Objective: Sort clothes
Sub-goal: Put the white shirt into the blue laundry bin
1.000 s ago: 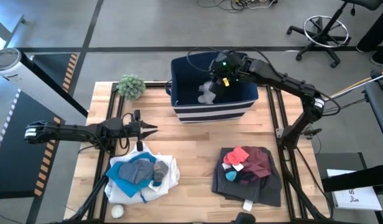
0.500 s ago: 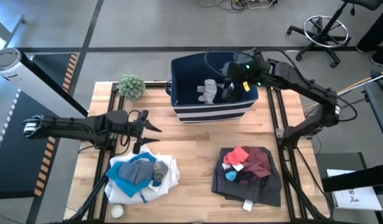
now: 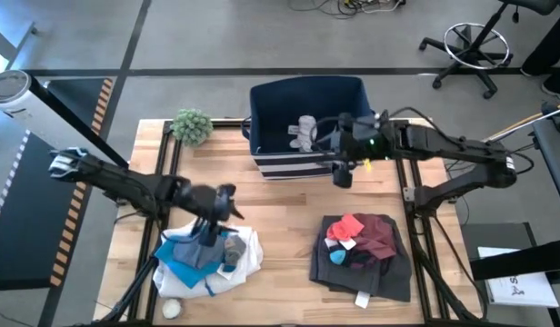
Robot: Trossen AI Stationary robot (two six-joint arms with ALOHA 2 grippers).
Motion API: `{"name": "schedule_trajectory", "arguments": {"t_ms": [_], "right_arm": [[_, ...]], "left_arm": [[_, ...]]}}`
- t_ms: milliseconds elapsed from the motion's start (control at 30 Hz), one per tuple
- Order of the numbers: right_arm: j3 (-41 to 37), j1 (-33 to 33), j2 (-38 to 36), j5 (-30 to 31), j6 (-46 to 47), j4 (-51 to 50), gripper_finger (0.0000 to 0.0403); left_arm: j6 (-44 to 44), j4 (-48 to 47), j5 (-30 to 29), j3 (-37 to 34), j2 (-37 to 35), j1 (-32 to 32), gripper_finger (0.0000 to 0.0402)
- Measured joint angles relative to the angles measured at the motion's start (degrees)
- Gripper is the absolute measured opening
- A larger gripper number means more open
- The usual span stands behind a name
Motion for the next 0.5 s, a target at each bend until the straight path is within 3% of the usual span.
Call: {"name": "schedule_trajectory", "arguments": {"t_ms": [267,400,500], "right_arm": [[-7.73,7.13,-1.43,0.04,2.72,5.02,0.0249],[-8.43,11.23,-1.37,0.23,3.69,5.63,0.0222],[-8.63,14.71,-1.36,2.81,3.66,5.42,0.0199]], "left_arm": [[-6.47,-11.46,-11.76,12.92,13.35,-15.54,0.0184],[-11.8,-15.31,-11.99,18.49,19.23,-20.27,0.0178],[-16.55,-15.28,-8.34,20.96,22.86,-22.59,0.0166]]}}
